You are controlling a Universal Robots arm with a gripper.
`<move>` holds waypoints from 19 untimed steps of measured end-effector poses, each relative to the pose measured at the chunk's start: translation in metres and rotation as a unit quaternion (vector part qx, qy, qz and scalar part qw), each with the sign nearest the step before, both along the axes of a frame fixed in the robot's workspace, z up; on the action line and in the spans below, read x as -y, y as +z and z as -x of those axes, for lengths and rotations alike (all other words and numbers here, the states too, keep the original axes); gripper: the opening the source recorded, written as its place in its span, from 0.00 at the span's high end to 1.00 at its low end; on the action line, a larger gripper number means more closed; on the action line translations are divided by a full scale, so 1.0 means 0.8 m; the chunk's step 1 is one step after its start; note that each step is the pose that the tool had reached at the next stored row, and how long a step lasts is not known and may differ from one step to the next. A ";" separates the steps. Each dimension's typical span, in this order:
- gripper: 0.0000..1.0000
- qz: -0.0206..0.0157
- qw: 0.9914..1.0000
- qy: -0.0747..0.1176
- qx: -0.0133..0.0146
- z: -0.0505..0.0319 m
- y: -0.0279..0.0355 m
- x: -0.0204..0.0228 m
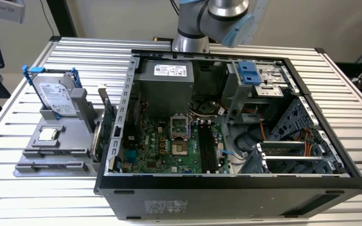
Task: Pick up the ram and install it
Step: 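Pick up the ram and move it above insertion slot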
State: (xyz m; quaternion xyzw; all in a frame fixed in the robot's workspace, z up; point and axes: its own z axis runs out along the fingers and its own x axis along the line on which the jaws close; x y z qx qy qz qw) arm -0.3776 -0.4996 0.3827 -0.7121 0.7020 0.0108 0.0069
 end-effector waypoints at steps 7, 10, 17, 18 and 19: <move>0.00 0.000 1.000 0.000 0.000 0.000 -0.0001 0.0000; 0.00 0.000 1.000 0.000 -0.003 0.000 -0.0007 0.0000; 0.00 0.001 1.000 0.001 -0.004 -0.003 -0.0129 0.0000; 0.00 0.001 1.000 0.001 -0.004 -0.003 -0.0150 0.0000; 0.00 0.001 1.000 0.001 -0.004 -0.004 -0.0173 0.0000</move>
